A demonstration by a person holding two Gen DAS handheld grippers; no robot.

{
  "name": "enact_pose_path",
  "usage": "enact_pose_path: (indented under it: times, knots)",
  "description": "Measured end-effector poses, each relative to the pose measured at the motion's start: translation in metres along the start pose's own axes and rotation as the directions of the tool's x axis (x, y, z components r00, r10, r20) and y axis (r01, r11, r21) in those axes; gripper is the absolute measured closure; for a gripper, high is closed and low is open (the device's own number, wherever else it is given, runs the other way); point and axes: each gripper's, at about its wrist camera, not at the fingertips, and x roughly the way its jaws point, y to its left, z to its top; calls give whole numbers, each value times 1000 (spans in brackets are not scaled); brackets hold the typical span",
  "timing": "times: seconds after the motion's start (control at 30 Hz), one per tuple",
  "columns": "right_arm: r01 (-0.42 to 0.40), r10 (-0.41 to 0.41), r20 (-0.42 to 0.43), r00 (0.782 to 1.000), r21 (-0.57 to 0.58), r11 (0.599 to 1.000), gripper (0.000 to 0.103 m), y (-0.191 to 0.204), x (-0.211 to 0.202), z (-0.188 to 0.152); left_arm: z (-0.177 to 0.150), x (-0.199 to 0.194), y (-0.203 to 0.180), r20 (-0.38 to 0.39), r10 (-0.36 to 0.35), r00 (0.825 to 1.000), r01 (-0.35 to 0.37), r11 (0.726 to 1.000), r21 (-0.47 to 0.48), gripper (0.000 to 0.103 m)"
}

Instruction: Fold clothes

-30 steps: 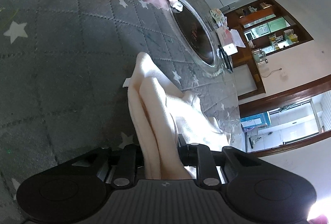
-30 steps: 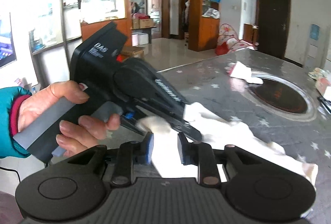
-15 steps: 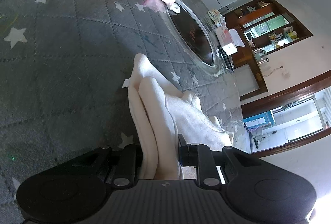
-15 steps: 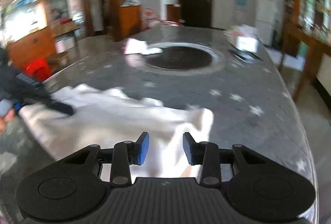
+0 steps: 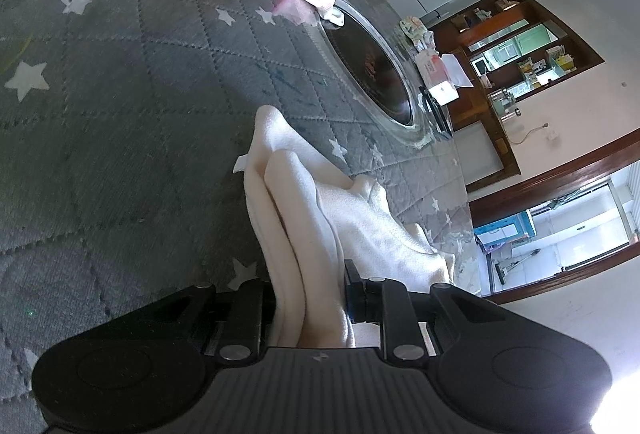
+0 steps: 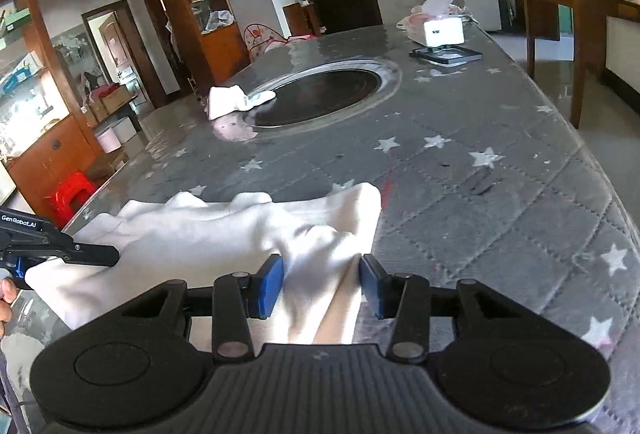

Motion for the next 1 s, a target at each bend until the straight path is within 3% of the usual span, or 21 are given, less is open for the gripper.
enact_pose_path:
  times: [0.13, 0.23, 0.7, 1.0]
  knots:
    - [-30, 30, -4, 1000, 23, 999, 84, 1, 0, 0, 0, 0, -1, 5, 5, 1000, -5, 1000, 7, 81]
    - [-11, 11, 21, 1000, 10, 1000, 92, 7, -5, 1, -1, -1, -4, 15, 21, 1000, -21, 1000, 21, 81]
    - [-2, 9, 143, 990, -46, 999, 94, 24, -58, 14, -5, -13, -49, 41, -14, 999, 5, 977, 214, 84]
    - [103, -85, 228, 970, -70, 992, 94, 11, -105, 36, -8, 2, -103, 10, -55, 998, 49, 951, 306, 84]
